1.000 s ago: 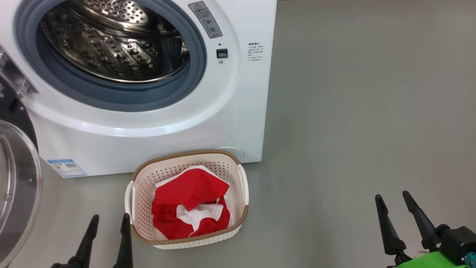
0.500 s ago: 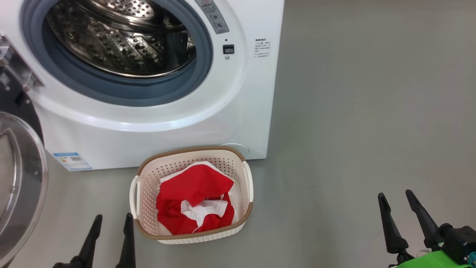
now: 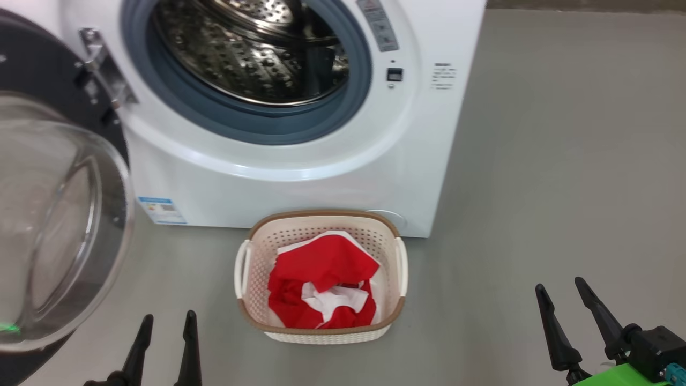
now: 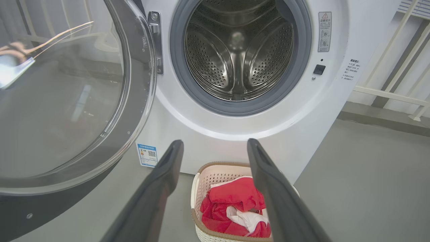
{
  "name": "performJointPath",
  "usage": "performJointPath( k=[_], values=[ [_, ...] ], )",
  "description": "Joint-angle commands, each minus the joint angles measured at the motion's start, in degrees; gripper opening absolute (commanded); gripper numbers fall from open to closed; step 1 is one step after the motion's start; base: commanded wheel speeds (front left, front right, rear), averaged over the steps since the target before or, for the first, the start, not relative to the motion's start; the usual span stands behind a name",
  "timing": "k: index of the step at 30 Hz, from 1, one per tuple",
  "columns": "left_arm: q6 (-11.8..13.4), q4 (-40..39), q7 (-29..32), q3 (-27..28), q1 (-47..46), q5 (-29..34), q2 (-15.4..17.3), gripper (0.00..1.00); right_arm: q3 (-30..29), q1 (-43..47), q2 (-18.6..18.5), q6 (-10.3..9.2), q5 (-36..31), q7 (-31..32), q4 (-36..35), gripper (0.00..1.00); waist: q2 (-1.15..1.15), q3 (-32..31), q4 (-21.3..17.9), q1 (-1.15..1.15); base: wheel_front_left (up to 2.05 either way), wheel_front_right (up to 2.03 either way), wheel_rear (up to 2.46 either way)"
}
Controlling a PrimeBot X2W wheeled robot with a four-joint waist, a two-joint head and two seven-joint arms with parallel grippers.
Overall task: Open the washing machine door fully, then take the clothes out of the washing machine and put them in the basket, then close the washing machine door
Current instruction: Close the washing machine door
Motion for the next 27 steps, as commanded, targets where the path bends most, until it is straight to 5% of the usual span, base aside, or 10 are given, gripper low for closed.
performJointPath(
  k=[1, 17, 27],
  values=[
    [0.6, -1.2, -0.3, 1.3, -0.2, -0.4, 0.6, 1.00, 1.7, -0.8, -1.5, 0.36, -0.8, -0.4, -1.1, 1.00, 0.00, -1.3, 4.2, 0.00, 0.00, 0.00, 0.00],
    [2.2, -0.8, -0.3, -0.7, 2.3, -1.7, 0.6, 1.00, 4.4, 0.8, -1.8, 0.36, -0.8, -0.4, -0.1, 1.00, 0.00, -4.2, 17.2, 0.00, 0.00, 0.00, 0.00],
    [4.4, -2.2, -0.3, -0.7, 3.6, -3.6, 0.6, 1.00, 8.1, -1.4, -3.1, 0.36, -0.6, -0.4, 0.7, 1.00, 0.00, -3.4, 20.0, 0.00, 0.00, 0.00, 0.00]
  ],
)
